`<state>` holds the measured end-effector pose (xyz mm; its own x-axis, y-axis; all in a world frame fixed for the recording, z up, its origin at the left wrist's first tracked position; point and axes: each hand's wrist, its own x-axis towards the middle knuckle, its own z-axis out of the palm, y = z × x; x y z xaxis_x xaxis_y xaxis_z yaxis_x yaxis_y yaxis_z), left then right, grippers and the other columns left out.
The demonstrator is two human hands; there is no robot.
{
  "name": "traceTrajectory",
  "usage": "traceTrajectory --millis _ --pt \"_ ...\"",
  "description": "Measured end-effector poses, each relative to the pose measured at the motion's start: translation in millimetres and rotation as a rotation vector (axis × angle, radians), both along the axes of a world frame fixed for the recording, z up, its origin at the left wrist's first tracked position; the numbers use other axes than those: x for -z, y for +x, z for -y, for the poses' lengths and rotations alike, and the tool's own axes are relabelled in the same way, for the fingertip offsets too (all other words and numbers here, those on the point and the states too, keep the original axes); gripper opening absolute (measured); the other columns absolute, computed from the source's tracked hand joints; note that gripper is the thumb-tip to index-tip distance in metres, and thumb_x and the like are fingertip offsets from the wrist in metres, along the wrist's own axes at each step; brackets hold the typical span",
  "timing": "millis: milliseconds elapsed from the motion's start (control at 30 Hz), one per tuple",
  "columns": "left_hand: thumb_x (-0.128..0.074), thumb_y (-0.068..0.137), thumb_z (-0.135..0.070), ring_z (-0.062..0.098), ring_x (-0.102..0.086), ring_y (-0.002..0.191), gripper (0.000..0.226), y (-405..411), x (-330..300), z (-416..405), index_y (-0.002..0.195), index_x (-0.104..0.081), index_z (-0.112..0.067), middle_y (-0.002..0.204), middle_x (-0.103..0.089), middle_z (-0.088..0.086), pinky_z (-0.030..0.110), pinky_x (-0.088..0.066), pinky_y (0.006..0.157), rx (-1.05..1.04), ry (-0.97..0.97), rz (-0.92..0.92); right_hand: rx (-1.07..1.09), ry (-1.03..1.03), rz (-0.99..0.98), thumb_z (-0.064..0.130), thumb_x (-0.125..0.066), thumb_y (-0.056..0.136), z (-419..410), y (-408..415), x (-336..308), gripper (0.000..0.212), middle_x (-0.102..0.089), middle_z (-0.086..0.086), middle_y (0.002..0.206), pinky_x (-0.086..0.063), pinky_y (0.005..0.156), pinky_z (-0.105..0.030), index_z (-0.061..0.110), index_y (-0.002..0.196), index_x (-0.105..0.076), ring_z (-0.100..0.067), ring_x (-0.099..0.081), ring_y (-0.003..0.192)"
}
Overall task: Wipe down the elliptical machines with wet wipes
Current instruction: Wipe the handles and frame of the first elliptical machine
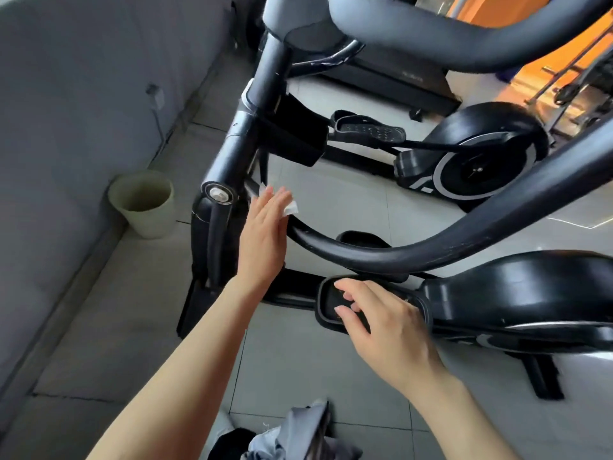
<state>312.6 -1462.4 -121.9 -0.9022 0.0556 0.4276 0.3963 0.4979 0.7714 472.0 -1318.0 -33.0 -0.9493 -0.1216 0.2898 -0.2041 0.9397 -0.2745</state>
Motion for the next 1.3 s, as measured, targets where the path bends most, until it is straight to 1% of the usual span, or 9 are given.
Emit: traceTrajectory --millis 167,400,500,667,800,967,1133,1233,1300 --pt "-0.038 0.103 -0.007 0.001 -0.022 0.142 0.037 43.0 -5.7 -31.6 0.136 -0.055 -0.013 0.146 -0.046 -0.002 0.008 -0.018 0.113 -0.045 0.376 0.143 0.008 -0.062 -0.039 0.028 -0.051 0.09 -18.2 6.4 2.4 0.024 -0.064 0.008 0.082 -0.053 0.052 -0.033 0.018 0.106 -0.066 -0.015 -0.064 0.066" --pt "-0.029 0.104 -0.024 0.002 -0.026 0.146 0.036 102.2 -27.5 -80.6 0.13 -0.052 -0.03 0.139 -0.042 -0.03 0.032 -0.019 0.122 0.032 0.529 0.19 0.017 -0.207 -0.129 0.022 -0.056 0.091 -36.4 15.6 -8.2 0.019 -0.068 0.007 0.082 -0.054 0.056 -0.031 0.015 0.103 -0.069 -0.009 -0.063 0.065" --pt "-0.03 0.103 -0.029 0.002 -0.042 0.136 0.035 105.5 -47.9 -79.1 0.121 -0.06 -0.034 0.125 -0.049 -0.037 0.021 -0.01 0.12 0.03 0.448 0.201 0.037 -0.222 -0.243 0.022 -0.057 0.091 -47.2 21.4 -16.8 0.02 -0.07 0.004 0.078 -0.051 0.058 -0.024 0.008 0.093 -0.072 -0.007 -0.06 0.064" --pt "-0.039 0.107 -0.021 0.008 -0.062 0.106 0.032 122.0 -87.9 -82.6 0.1 -0.071 -0.023 0.108 -0.069 -0.016 0.031 -0.046 0.094 0.115 0.532 0.301 0.074 -0.433 -0.464 0.026 -0.059 0.09 -72.5 8.1 -30.7 0.019 -0.061 0.001 0.092 -0.049 0.075 -0.028 0.012 0.103 -0.058 -0.014 -0.059 0.08" --pt "-0.03 0.107 -0.03 0.018 -0.063 0.105 0.04 142.9 -118.0 -109.8 0.107 -0.068 -0.02 0.109 -0.068 -0.006 0.041 -0.048 0.093 0.03 0.591 0.167 -0.179 -0.622 -0.45 0.023 -0.051 0.094 -92.3 -17.7 -38.1 0.035 -0.053 -0.005 0.12 -0.043 0.096 -0.03 0.009 0.126 -0.046 -0.016 -0.054 0.11" --pt "-0.032 0.107 -0.026 0.002 -0.061 0.094 0.042 163.8 -163.3 -162.2 0.095 -0.07 -0.04 0.095 -0.068 -0.019 0.018 -0.044 0.084 -0.253 0.75 -0.075 -0.464 -0.748 -0.381 0.02 -0.043 0.097 -139.4 -27.1 -52.3 0.034 -0.056 -0.008 0.118 -0.041 0.098 -0.026 0.005 0.127 -0.046 -0.019 -0.056 0.111" --pt "-0.039 0.1 -0.04 0.006 -0.062 0.093 0.032 153.0 -221.0 -195.5 0.083 -0.065 -0.033 0.089 -0.067 -0.014 0.034 -0.05 0.094 -0.464 0.911 -0.295 -0.635 -0.811 -0.299 0.036 -0.039 0.102 -175.0 -34.2 -57.9 0.032 -0.058 -0.001 0.117 -0.044 0.098 -0.029 0.016 0.124 -0.048 -0.018 -0.058 0.111" --pt "-0.036 0.107 -0.026 -0.008 -0.059 0.096 0.029 147.1 -251.2 -212.7 0.099 -0.063 -0.028 0.093 -0.066 -0.026 0.013 -0.044 0.089 -0.488 0.751 -0.493 -0.725 -0.794 -0.25 0.036 -0.04 0.101 -184.1 -32.6 -66.3 0.029 -0.058 0.009 0.122 -0.041 0.101 -0.02 0.026 0.127 -0.047 -0.01 -0.056 0.115" --pt "-0.032 0.107 -0.021 0.008 -0.053 0.126 0.036 137.8 -243.4 -215.2 0.128 -0.059 -0.009 0.132 -0.06 -0.009 0.027 -0.042 0.105 -0.567 0.448 -0.59 -0.766 -0.811 -0.236 0.035 -0.041 0.1 -188.5 -37.5 -75.5 0.033 -0.059 0.01 0.124 -0.04 0.101 -0.018 0.025 0.13 -0.049 -0.01 -0.056 0.117"
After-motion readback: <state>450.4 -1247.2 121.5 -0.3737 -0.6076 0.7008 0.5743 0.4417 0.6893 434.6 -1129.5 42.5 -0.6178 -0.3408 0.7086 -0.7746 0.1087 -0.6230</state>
